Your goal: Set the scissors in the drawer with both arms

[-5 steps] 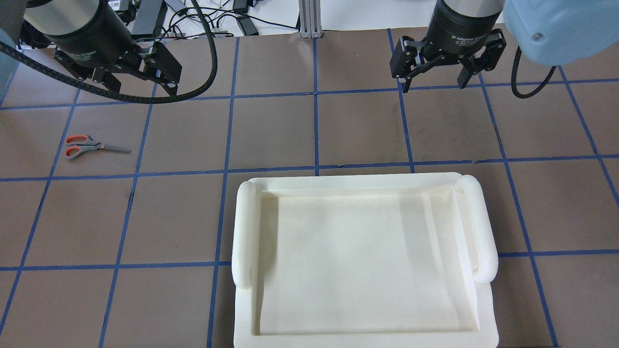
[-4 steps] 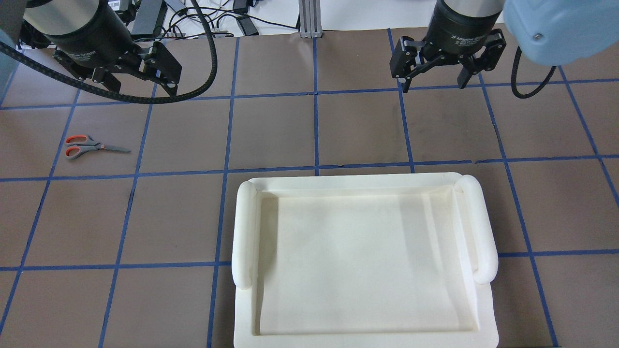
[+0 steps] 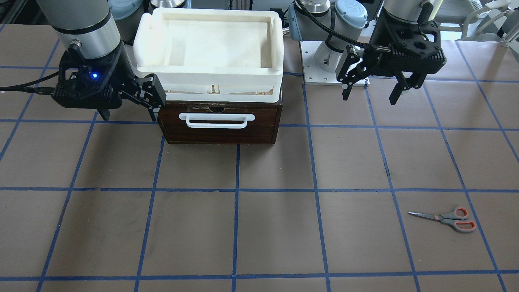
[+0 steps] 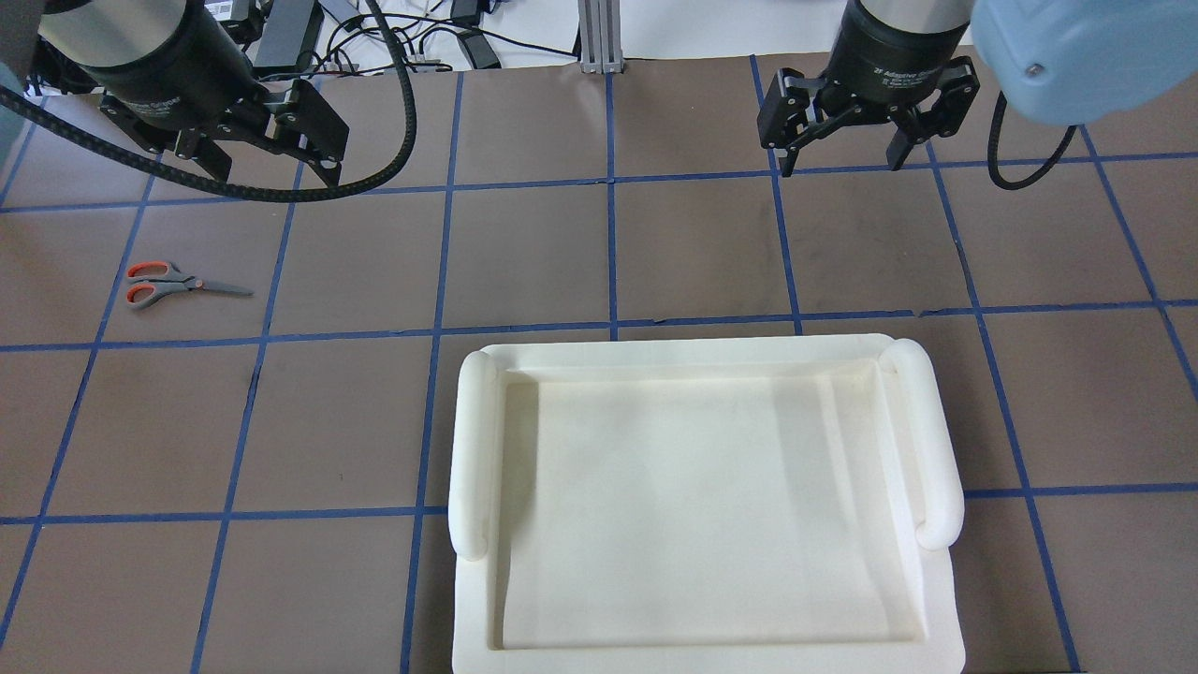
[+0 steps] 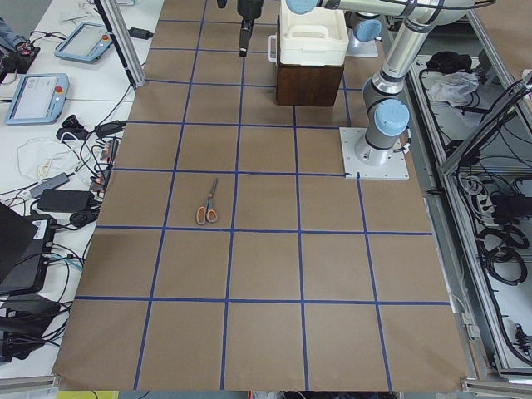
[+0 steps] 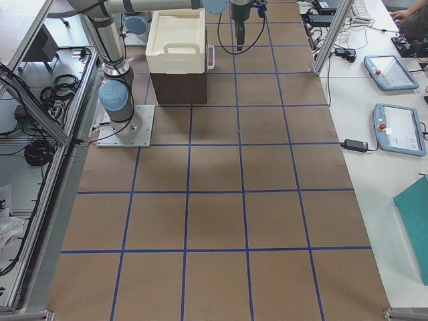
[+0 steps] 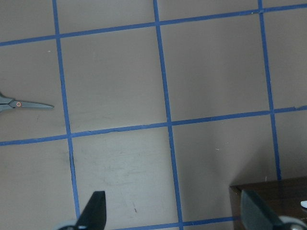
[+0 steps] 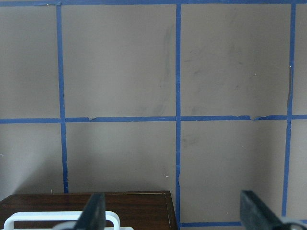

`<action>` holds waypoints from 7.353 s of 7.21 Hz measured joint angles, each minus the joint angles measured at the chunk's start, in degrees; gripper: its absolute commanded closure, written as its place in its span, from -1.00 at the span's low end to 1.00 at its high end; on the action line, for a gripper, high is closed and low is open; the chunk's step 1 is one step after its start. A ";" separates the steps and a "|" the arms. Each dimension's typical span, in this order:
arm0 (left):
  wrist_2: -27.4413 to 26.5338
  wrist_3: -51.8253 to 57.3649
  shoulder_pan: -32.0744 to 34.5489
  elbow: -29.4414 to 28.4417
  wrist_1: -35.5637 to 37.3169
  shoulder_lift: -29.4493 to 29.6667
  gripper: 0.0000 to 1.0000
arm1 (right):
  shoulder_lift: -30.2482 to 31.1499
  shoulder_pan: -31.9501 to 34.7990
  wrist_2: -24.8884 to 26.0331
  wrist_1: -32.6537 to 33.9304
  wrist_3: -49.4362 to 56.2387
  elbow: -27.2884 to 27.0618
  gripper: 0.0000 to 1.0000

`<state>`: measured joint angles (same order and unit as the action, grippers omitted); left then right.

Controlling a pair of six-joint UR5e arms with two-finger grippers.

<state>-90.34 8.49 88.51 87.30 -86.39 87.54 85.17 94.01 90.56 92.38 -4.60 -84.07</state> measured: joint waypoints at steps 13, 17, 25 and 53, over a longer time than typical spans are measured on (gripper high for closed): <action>-0.66 72.63 -23.16 16.23 23.03 16.65 -1.00 | -9.42 11.35 0.83 5.58 -74.29 -2.60 -1.00; -0.37 98.84 -26.23 12.89 31.40 25.79 -1.00 | -12.77 13.51 0.38 3.92 -85.19 -2.61 -1.00; -0.17 118.08 -27.71 3.70 35.46 36.86 -0.99 | -15.69 15.42 -2.71 -0.75 -91.41 -2.59 -1.00; 4.02 89.21 -16.43 3.55 11.85 11.85 0.63 | -19.83 15.33 -3.92 -2.75 -87.85 -2.68 -1.00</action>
<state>-86.32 97.69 72.08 90.86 -74.55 99.38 65.34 109.34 86.63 89.63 -92.45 -86.75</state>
